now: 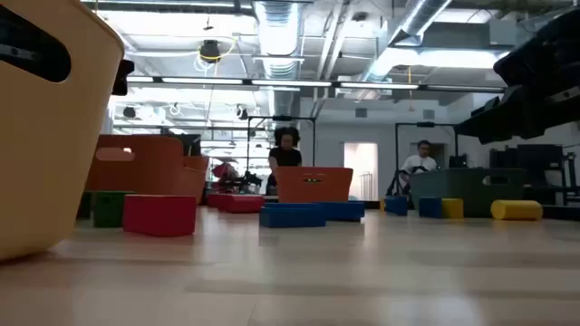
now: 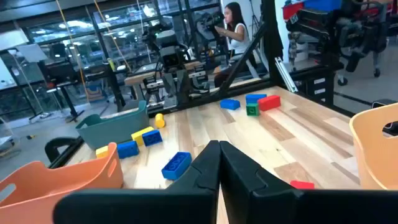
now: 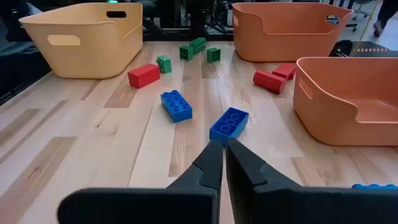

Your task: Sort blocks

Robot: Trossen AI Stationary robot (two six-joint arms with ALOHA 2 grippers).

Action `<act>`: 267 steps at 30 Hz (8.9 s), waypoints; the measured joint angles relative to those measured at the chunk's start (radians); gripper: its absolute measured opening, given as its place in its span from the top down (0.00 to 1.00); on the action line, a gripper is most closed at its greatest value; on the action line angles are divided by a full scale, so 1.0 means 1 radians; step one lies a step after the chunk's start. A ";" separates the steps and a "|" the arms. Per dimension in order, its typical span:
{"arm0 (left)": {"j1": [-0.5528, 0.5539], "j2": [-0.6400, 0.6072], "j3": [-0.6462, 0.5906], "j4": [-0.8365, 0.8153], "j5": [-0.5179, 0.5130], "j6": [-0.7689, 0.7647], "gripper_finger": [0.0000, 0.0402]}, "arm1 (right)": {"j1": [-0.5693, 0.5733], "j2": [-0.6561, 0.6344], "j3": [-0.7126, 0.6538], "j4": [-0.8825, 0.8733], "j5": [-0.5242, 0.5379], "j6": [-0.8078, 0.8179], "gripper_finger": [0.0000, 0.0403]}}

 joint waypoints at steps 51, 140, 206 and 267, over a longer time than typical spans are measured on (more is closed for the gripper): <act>0.000 0.000 0.000 0.000 0.000 0.000 0.99 | 0.000 0.000 0.000 0.000 0.000 0.000 0.91; 0.000 0.416 0.407 -0.328 -0.272 -0.488 1.00 | -0.036 0.504 0.335 0.235 0.166 0.182 0.91; -0.406 1.355 0.776 -0.882 -0.386 -0.901 0.52 | 0.207 0.757 0.485 0.163 0.596 0.119 0.38; -0.367 0.936 0.688 -0.580 -0.619 -0.641 0.80 | 0.185 0.757 0.485 0.187 0.572 0.261 0.38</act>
